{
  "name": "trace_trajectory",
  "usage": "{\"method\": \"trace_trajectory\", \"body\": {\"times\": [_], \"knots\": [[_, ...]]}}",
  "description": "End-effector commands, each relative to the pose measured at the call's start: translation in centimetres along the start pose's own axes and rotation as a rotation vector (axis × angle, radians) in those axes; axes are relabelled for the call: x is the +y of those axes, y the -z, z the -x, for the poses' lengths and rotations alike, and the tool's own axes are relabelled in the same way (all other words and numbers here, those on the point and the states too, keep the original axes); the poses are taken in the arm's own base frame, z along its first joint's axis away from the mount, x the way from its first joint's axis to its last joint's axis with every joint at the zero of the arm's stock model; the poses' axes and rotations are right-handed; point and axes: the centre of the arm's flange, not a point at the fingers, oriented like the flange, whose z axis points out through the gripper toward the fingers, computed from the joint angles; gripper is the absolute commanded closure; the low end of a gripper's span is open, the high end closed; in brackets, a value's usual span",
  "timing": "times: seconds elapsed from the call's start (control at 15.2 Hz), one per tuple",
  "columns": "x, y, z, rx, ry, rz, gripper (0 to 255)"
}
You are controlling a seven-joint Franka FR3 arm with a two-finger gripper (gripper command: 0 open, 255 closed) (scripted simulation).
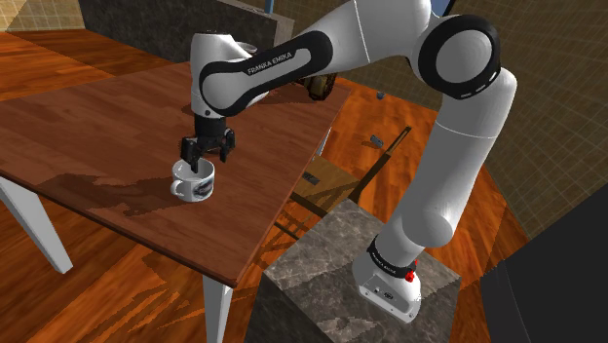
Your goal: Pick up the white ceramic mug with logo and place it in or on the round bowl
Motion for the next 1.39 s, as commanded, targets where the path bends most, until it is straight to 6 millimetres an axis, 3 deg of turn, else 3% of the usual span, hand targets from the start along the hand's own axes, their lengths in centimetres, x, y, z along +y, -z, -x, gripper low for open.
{"method": "trace_trajectory", "body": {"times": [0.0,0.46,0.53,1.12,1.32], "knots": [[0.0,-0.6,0.0,0.0,0.0,0.0,0],[0.0,-0.6,0.0,0.0,0.0,0.0,0],[0.0,-0.6,0.0,0.0,0.0,0.0,255],[0.0,-0.6,0.0,0.0,0.0,0.0,255],[-0.1,0.9,0.1,0.0,0.0,0.0,255]]}}
